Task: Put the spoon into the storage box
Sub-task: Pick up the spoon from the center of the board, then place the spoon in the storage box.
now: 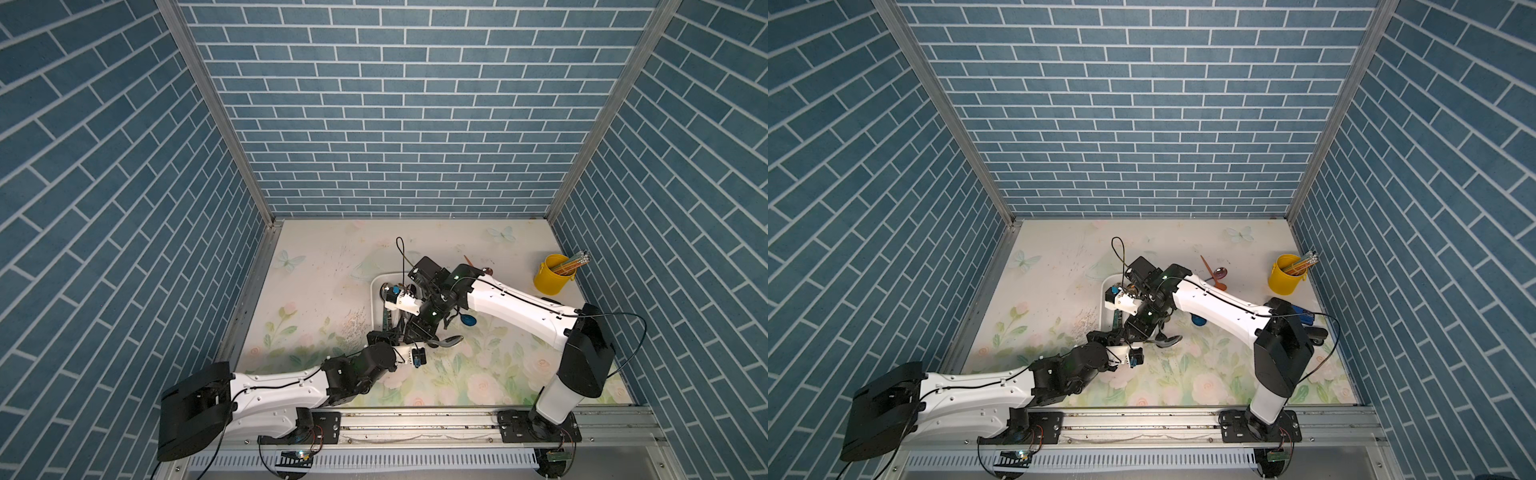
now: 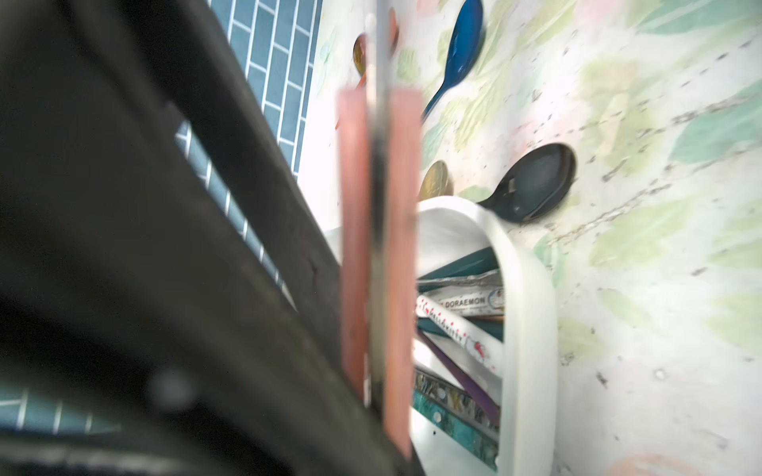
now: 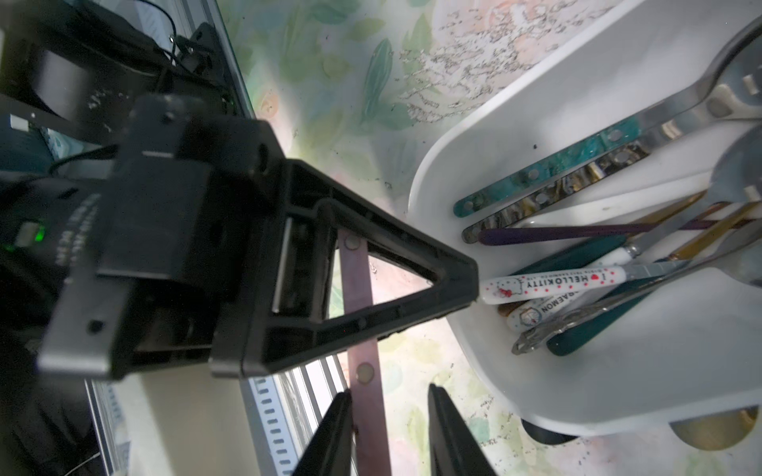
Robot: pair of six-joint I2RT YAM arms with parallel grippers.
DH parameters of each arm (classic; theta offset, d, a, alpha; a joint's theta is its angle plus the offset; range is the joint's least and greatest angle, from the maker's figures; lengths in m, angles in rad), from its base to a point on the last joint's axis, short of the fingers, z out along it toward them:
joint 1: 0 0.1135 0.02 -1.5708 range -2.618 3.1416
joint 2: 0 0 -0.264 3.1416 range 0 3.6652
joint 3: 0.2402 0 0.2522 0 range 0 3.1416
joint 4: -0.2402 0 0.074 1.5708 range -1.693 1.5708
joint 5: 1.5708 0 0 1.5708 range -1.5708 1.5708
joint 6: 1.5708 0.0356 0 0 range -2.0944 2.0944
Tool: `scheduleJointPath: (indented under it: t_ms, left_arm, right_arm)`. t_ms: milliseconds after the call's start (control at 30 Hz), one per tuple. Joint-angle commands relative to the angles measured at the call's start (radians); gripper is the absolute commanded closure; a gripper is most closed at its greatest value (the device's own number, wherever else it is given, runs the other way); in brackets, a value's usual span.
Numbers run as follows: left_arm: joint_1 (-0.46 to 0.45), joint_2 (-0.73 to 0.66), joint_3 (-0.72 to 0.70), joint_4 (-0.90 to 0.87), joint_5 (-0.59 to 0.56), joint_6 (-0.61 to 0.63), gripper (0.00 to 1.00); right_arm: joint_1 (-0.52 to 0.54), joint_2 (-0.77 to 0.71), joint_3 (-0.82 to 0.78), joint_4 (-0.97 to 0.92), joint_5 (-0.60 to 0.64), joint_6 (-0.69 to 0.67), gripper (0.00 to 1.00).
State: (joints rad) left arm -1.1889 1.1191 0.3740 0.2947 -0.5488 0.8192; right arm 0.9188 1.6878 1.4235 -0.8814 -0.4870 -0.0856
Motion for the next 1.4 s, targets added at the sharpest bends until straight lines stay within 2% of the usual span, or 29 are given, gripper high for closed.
scheduleJointPath:
  t_ms: [0,133,300,400,633,767,1100,1367]
  left_arm:
    - [-0.015,-0.022,0.040,-0.056,0.018,-0.030,1.00]
    - [-0.014,-0.018,0.058,-0.130,0.001,-0.140,1.00]
    - [-0.015,-0.008,0.100,-0.207,-0.023,-0.292,1.00]
    - [-0.014,0.009,0.131,-0.249,-0.040,-0.362,1.00]
    - [0.003,0.083,0.192,-0.325,-0.098,-0.575,1.00]
    - [0.058,0.152,0.241,-0.393,-0.110,-0.731,1.00]
    - [0.224,0.332,0.390,-0.544,0.008,-1.007,1.00]
    - [0.237,0.509,0.559,-0.730,0.050,-1.163,1.00]
  right_arm:
    - [-0.094,-0.072,-0.028,0.207,0.101,0.127,0.65]
    - [-0.191,-0.152,-0.090,0.355,0.124,0.247,0.64]
    - [-0.332,-0.257,-0.176,0.506,0.214,0.466,0.62]
    - [-0.378,-0.313,-0.235,0.576,0.263,0.546,0.62]
    - [-0.439,-0.370,-0.313,0.541,0.389,0.584,0.62]
    - [-0.454,-0.405,-0.372,0.544,0.417,0.604,0.62]
    - [-0.461,-0.434,-0.444,0.531,0.467,0.601,0.62]
    - [-0.463,-0.456,-0.499,0.533,0.480,0.600,0.62]
